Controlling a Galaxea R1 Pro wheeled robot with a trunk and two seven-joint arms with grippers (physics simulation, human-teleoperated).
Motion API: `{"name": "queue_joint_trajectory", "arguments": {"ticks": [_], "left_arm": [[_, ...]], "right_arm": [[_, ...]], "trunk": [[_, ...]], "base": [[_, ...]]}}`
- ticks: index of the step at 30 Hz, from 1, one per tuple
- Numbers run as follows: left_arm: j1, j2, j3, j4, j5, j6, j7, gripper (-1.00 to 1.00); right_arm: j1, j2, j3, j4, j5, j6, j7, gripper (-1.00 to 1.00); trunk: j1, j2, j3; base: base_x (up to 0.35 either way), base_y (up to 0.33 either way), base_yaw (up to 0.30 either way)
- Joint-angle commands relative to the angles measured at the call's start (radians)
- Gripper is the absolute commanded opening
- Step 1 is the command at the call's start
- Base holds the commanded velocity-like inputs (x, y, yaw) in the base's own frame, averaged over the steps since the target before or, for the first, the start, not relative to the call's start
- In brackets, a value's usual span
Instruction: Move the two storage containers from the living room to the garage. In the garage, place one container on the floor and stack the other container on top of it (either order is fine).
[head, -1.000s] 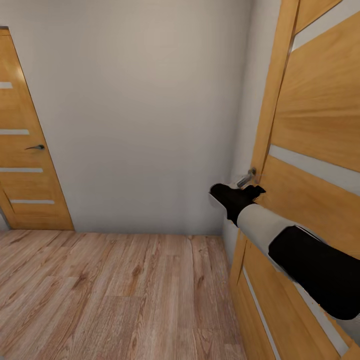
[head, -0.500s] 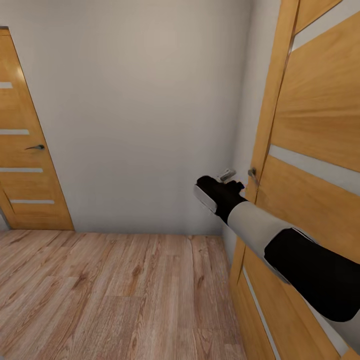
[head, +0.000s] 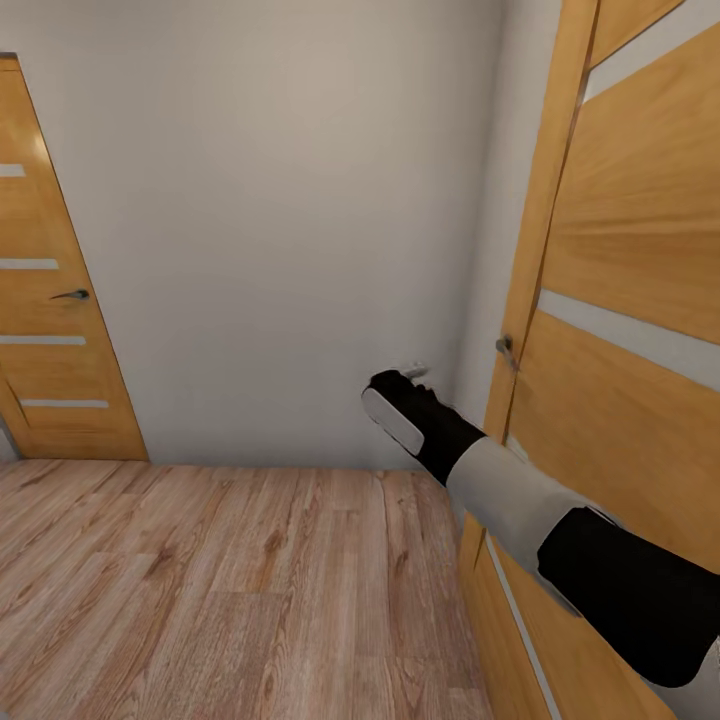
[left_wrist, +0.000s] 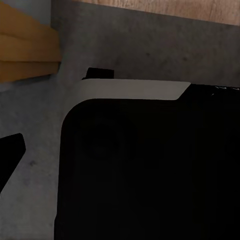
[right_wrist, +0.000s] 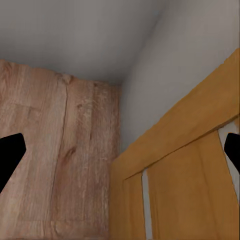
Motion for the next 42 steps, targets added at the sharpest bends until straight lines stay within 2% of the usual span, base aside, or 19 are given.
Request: {"name": "queue_joint_trajectory", "arguments": {"ticks": [1, 5, 8, 13, 20, 26, 34, 42], "left_arm": [[0.000, 0.000, 0.000, -0.001, 0.010, 0.000, 0.000, 1.00], [0.000, 0.000, 0.000, -0.001, 0.010, 0.000, 0.000, 1.00], [0.000, 0.000, 0.000, -0.001, 0.010, 0.000, 0.000, 1.00], [0.000, 0.000, 0.000, -0.001, 0.010, 0.000, 0.000, 1.00], [0.000, 0.000, 0.000, -0.001, 0.010, -0.001, 0.000, 1.00], [0.000, 0.000, 0.000, -0.001, 0.010, 0.000, 0.000, 1.00], [0.000, 0.000, -0.001, -0.001, 0.010, 0.000, 0.000, 1.00], [0.000, 0.000, -0.001, -0.001, 0.010, 0.000, 0.000, 1.00]], "right_arm": [[0.018, 0.000, 0.004, -0.014, -0.008, -0.006, -0.004, 1.00], [0.061, 0.000, 0.005, -0.032, -0.009, -0.019, 0.015, 1.00], [0.083, 0.000, 0.005, -0.038, -0.009, -0.023, 0.109, 1.00], [0.099, 0.000, 0.006, -0.039, -0.006, -0.025, 0.169, 1.00], [0.123, 0.000, 0.017, -0.039, -0.004, -0.039, 0.187, 1.00], [0.125, 0.000, 0.019, -0.039, -0.006, -0.041, 0.201, 1.00], [0.126, 0.000, 0.020, -0.038, -0.008, -0.042, 0.254, 1.00], [0.126, 0.000, 0.020, -0.037, -0.009, -0.040, 0.269, 1.00]], "trunk": [[0.000, -0.001, -0.001], [0.000, -0.001, -0.001], [0.000, -0.001, -0.001], [0.000, -0.001, -0.001], [0.000, -0.001, -0.001], [0.000, -0.001, -0.001], [0.000, -0.001, -0.001], [0.000, -0.001, -0.001]], "base": [[0.000, 0.000, 0.000], [0.000, 0.000, 0.000], [0.000, 0.000, 0.000], [0.000, 0.000, 0.000], [0.000, 0.000, 0.000], [0.000, 0.000, 0.000], [0.000, 0.000, 0.000], [0.000, 0.000, 0.000]]}}
